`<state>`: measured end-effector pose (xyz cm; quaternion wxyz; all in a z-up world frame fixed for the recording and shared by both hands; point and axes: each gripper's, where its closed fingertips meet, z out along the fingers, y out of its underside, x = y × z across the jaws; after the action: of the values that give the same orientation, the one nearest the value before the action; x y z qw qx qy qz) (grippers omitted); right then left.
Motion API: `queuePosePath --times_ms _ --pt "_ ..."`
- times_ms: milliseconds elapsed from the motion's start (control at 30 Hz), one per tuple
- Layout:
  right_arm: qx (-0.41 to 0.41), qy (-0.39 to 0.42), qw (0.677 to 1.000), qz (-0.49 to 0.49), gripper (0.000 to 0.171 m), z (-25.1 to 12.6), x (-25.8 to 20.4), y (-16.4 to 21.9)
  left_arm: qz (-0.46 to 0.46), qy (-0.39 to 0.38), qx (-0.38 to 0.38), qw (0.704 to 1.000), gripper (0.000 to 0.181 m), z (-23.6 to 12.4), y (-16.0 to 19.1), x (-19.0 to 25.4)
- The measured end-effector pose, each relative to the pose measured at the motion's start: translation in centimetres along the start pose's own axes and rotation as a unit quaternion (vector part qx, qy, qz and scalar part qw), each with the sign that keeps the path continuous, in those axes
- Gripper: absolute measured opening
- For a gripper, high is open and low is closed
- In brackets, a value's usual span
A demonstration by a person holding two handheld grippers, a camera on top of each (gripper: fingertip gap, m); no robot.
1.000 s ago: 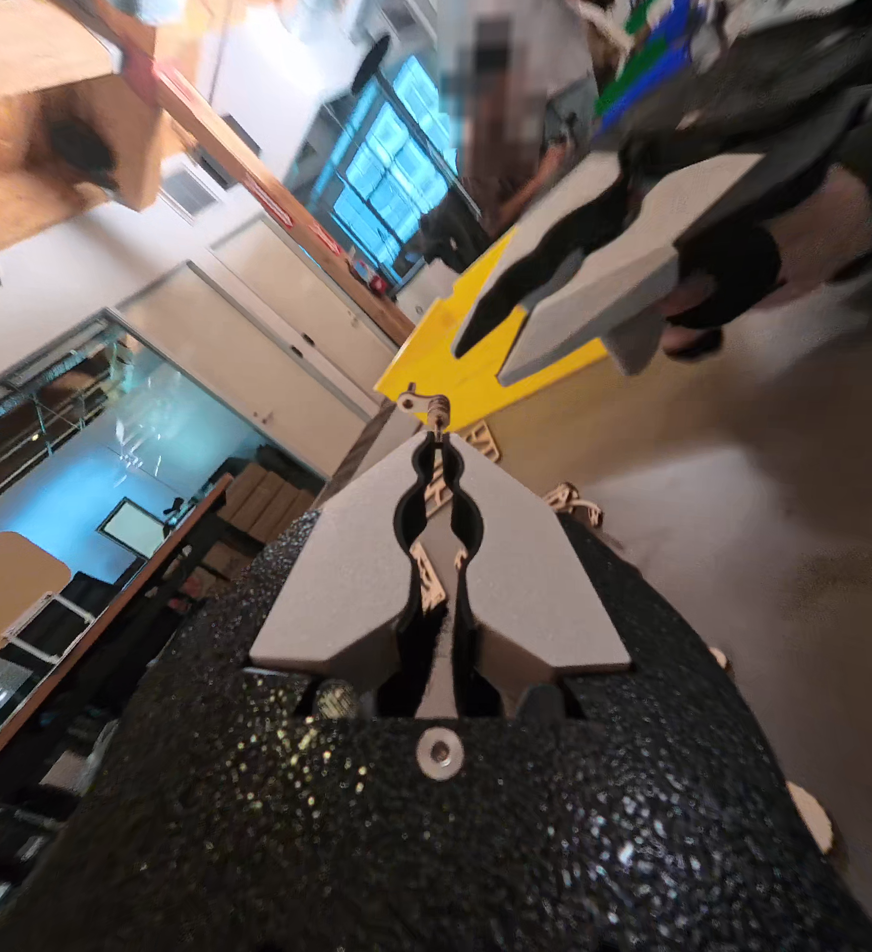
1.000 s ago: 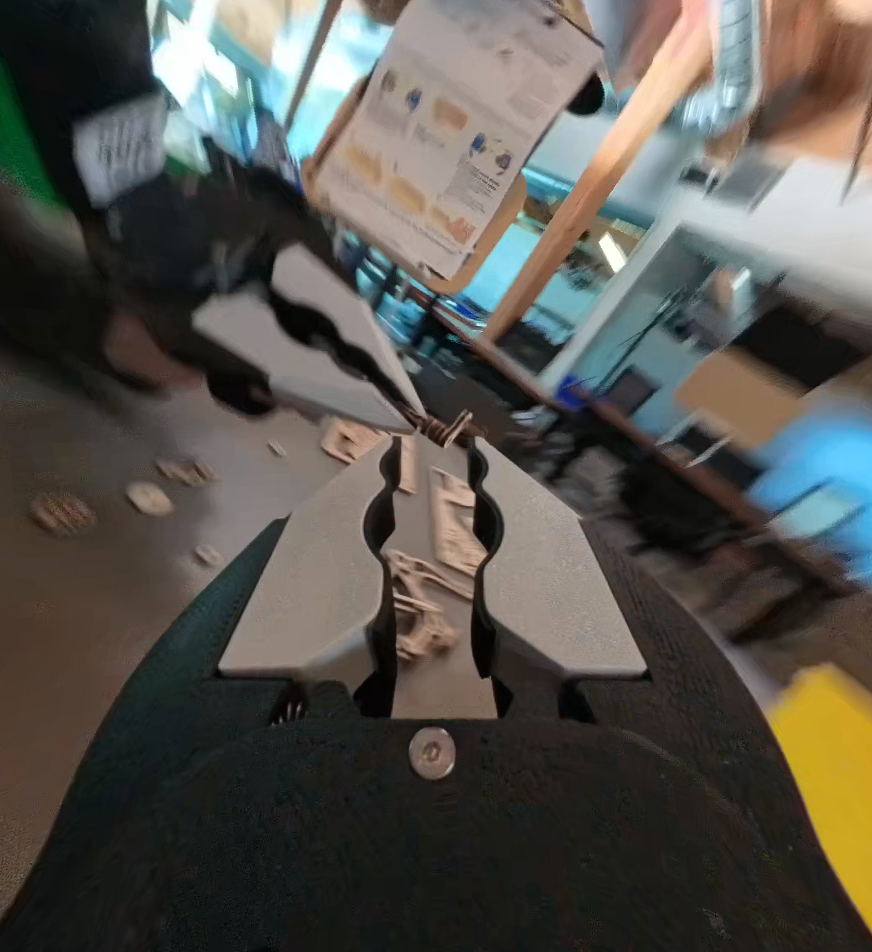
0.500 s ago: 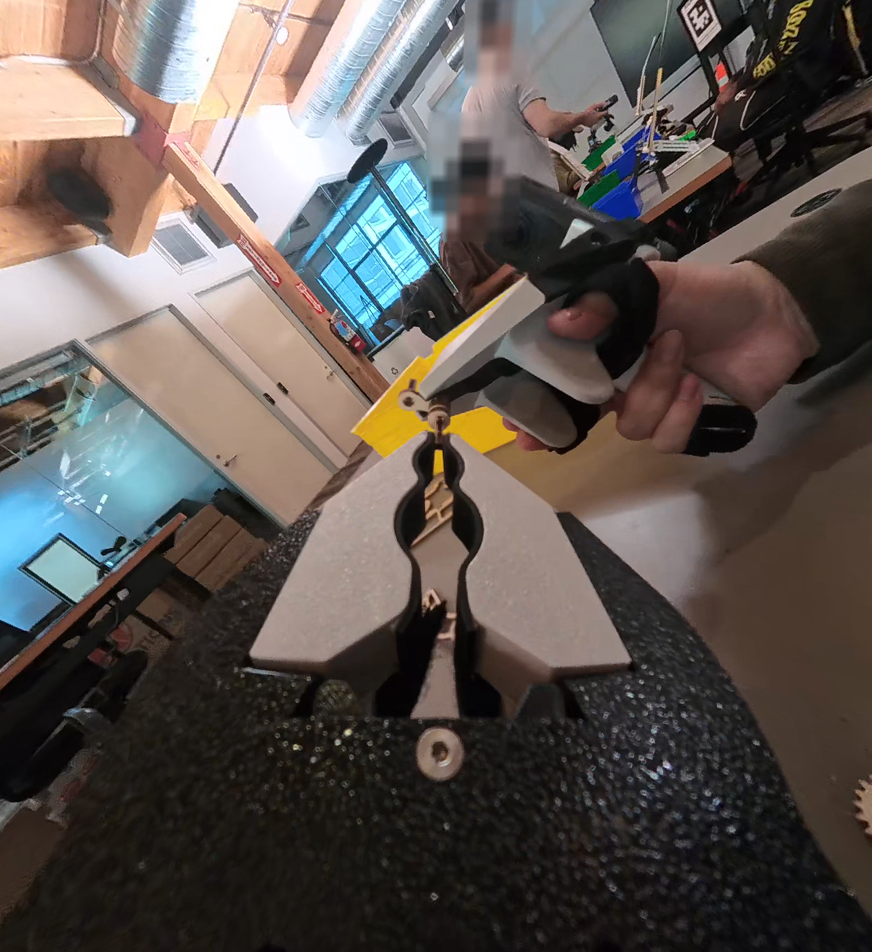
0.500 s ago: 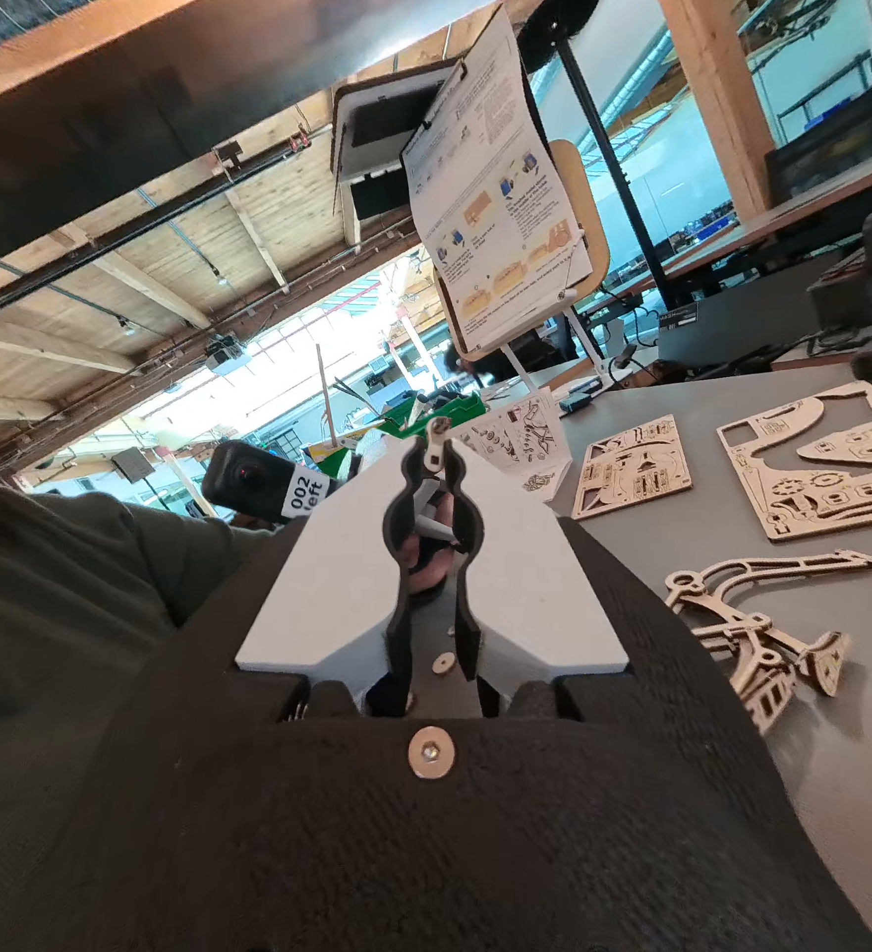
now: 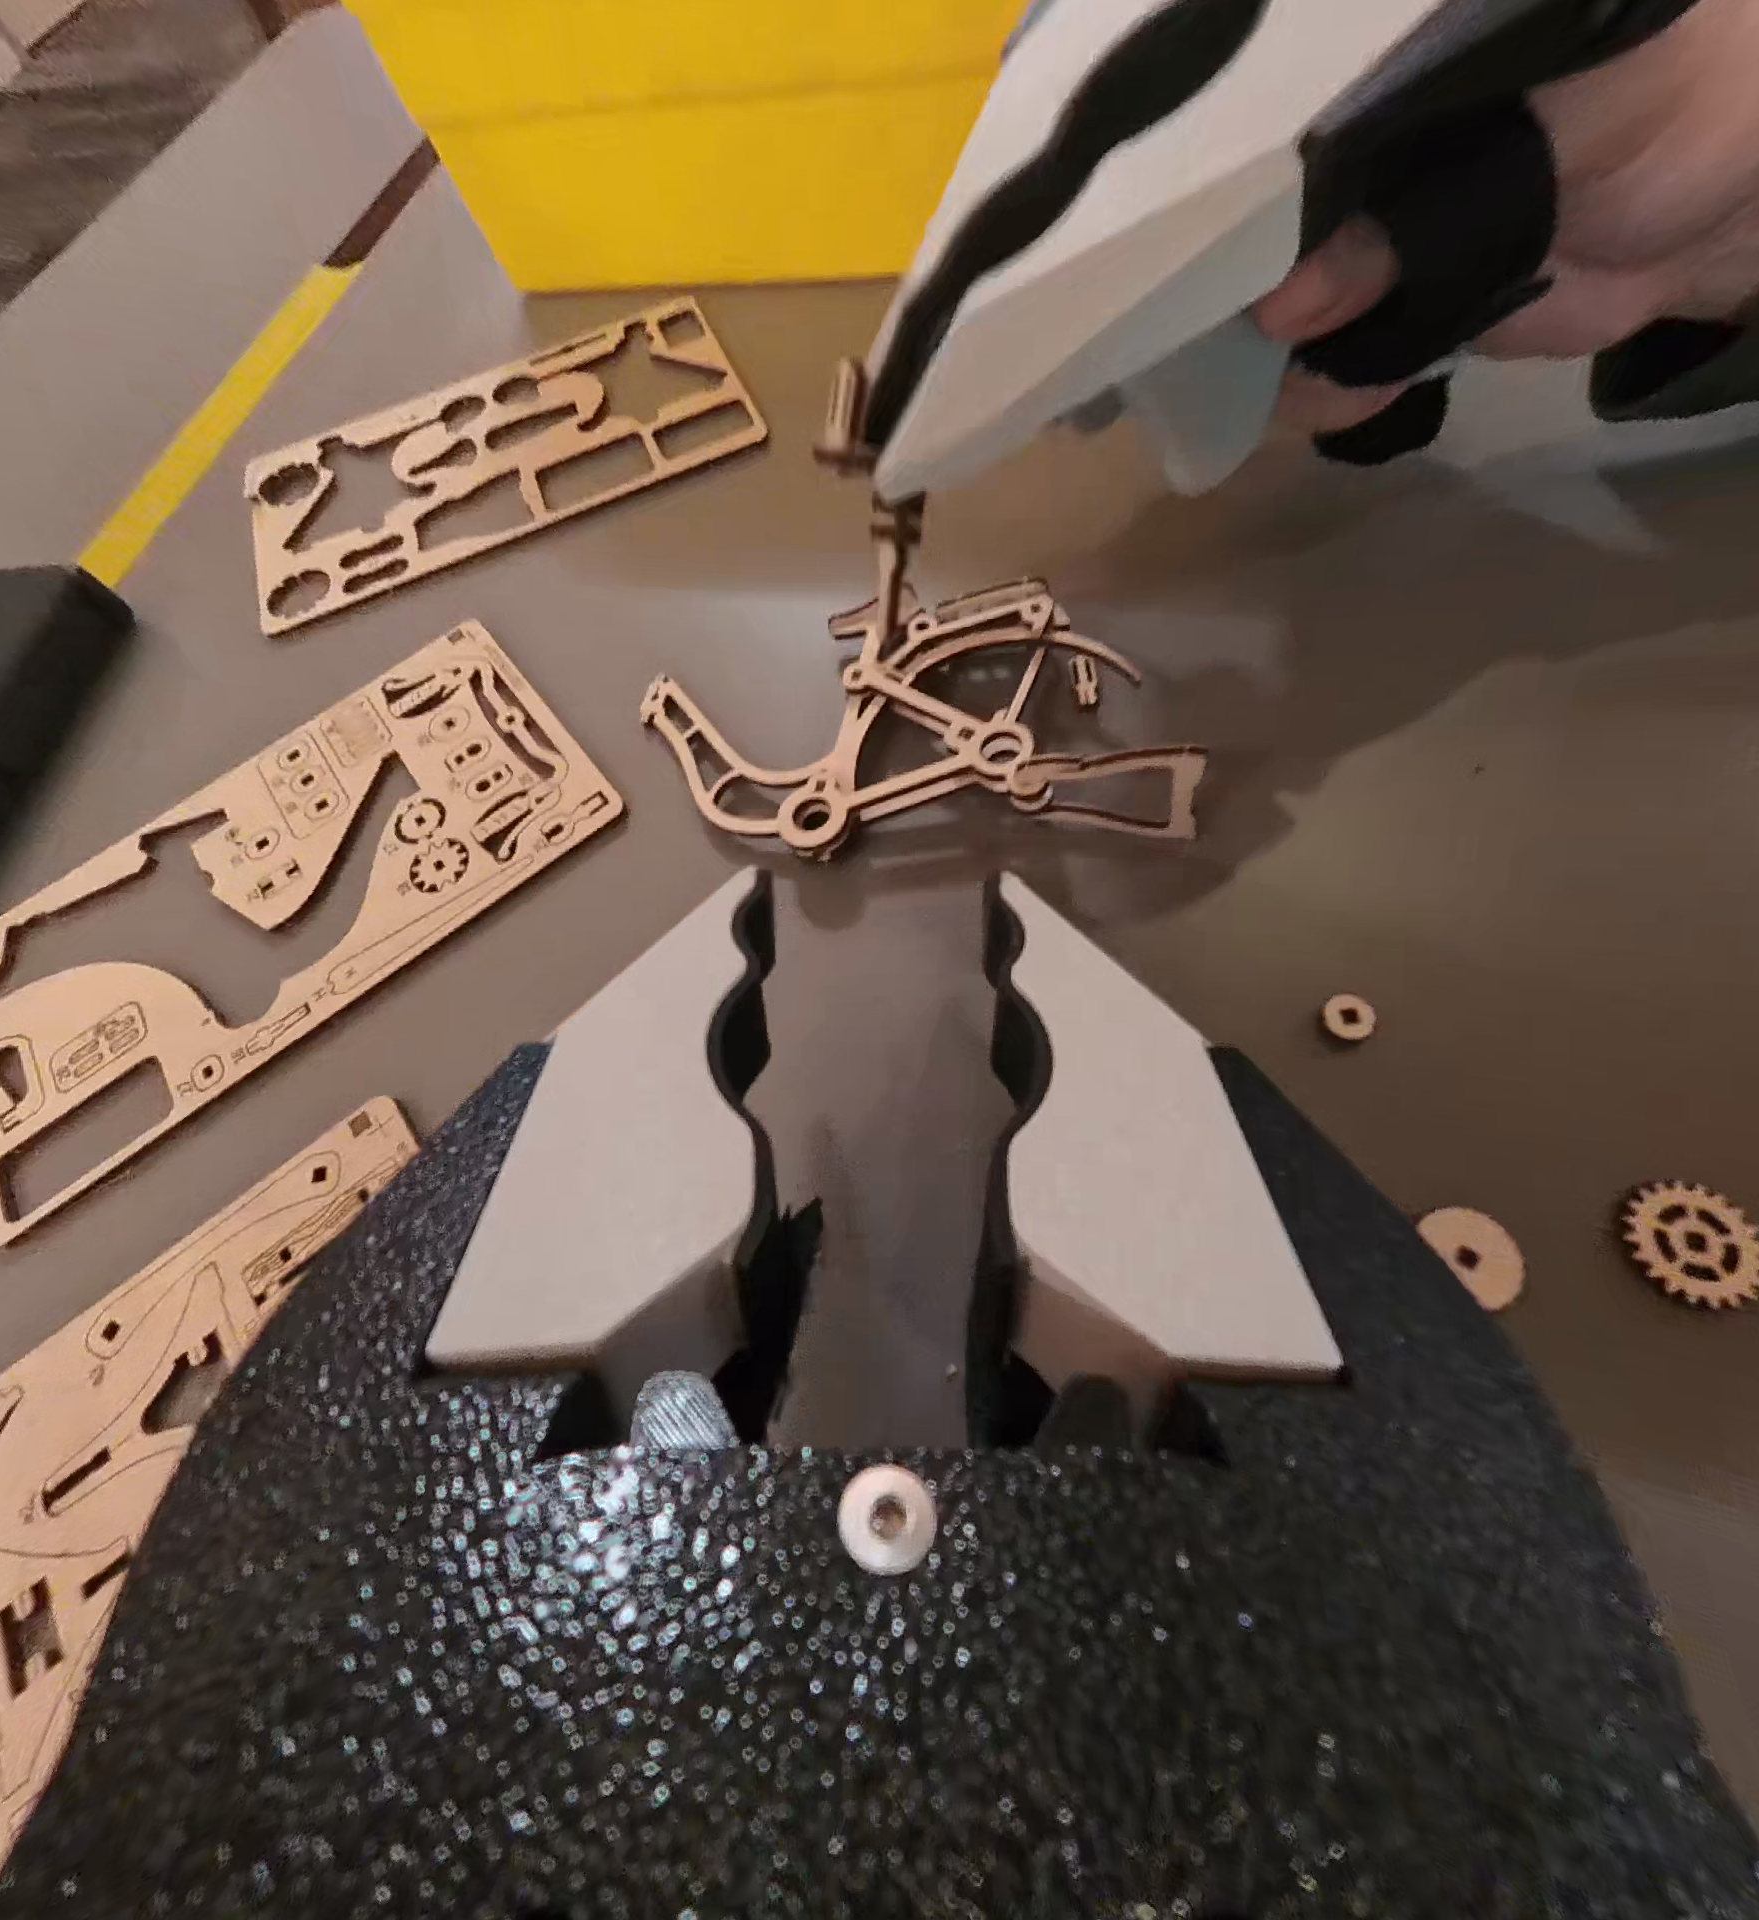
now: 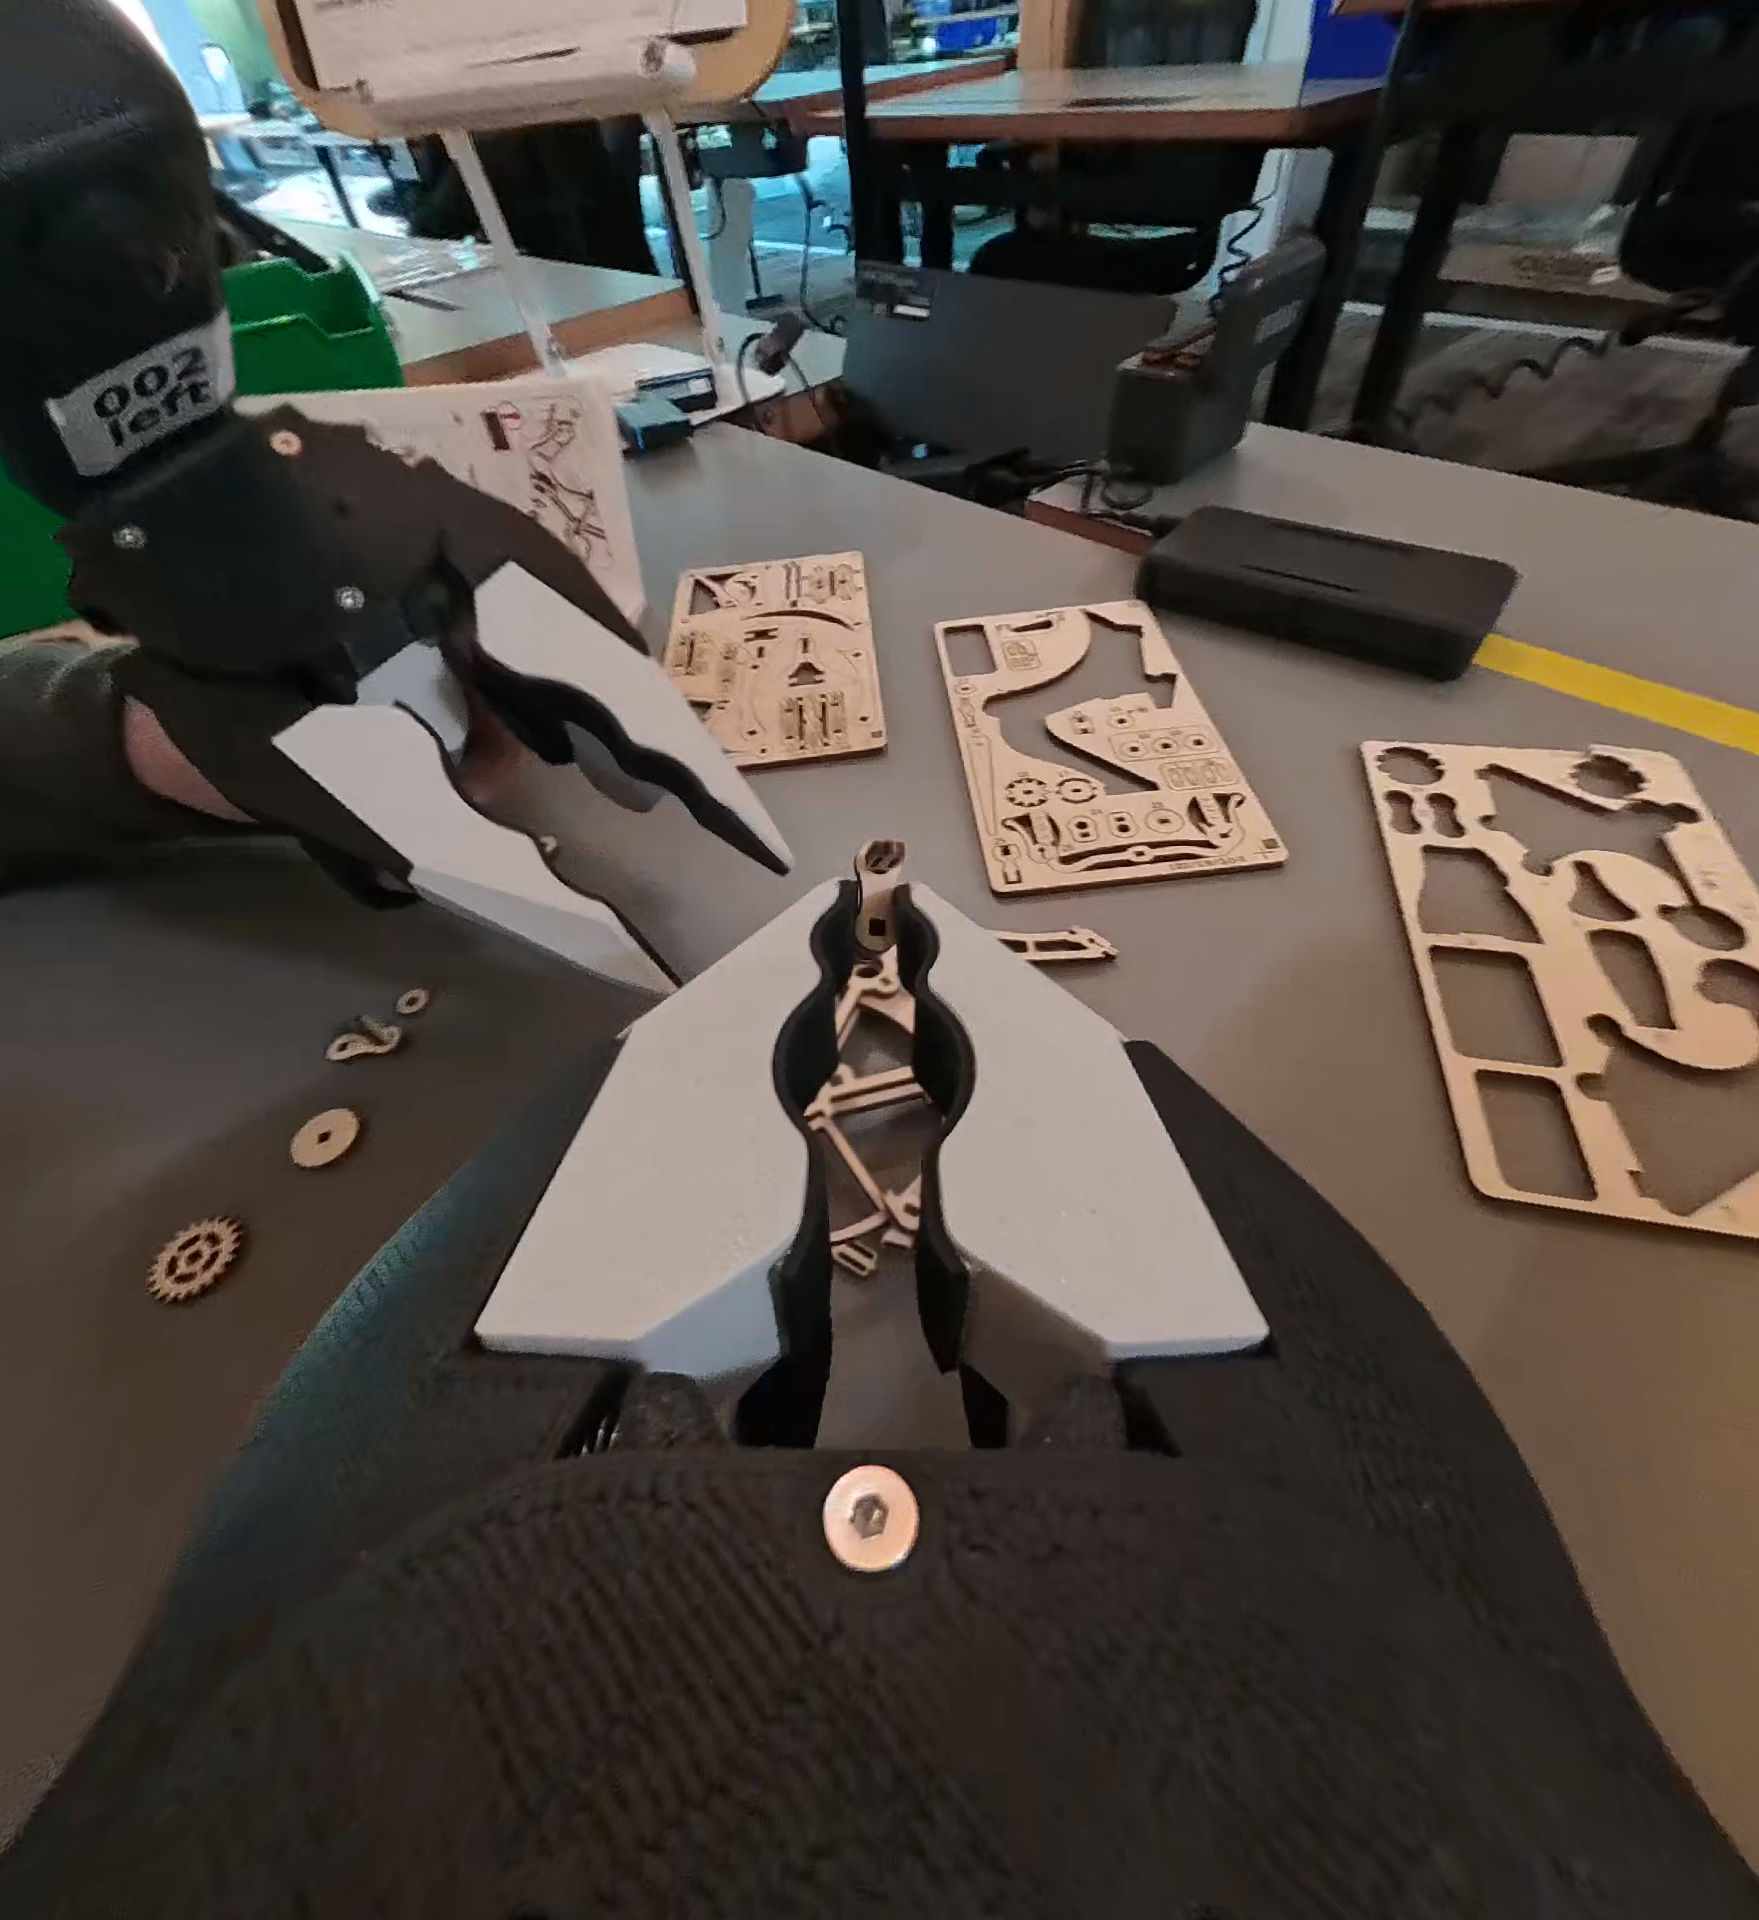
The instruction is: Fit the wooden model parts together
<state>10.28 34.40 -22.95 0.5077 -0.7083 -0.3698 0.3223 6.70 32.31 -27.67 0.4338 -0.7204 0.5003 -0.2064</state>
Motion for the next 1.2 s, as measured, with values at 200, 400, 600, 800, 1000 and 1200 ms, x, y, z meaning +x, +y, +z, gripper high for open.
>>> queuePosePath --times_ms 200,400,600,800,1000,1200 --pt "0.123 0.116 0.986 0.011 0.005 -2.6 3.1 -3.0 -0.019 0.058 -0.007 0.998 0.046 0.4 -0.6 2.9" --pt "0.128 0.151 0.978 -0.068 0.005 -3.0 3.2 -2.7 0.030 0.036 0.002 0.999 0.054 0.4 -1.1 3.9" --pt "0.132 0.170 0.968 -0.128 0.005 -3.3 3.0 -3.0 0.060 0.057 0.015 0.996 0.055 0.4 -1.7 4.7" --pt "0.177 0.212 0.944 -0.182 0.005 -4.9 3.3 -4.1 0.035 0.031 -0.011 0.999 0.053 1.4 -2.1 5.0" --pt "0.192 0.218 0.929 -0.228 0.005 -5.4 2.6 -4.4 0.008 -0.010 -0.032 0.999 0.066 1.6 -2.4 6.0" --pt "0.194 0.210 0.932 -0.223 0.005 -5.4 2.8 -4.1 0.006 -0.033 -0.029 0.999 0.063 2.8 -2.7 5.8"
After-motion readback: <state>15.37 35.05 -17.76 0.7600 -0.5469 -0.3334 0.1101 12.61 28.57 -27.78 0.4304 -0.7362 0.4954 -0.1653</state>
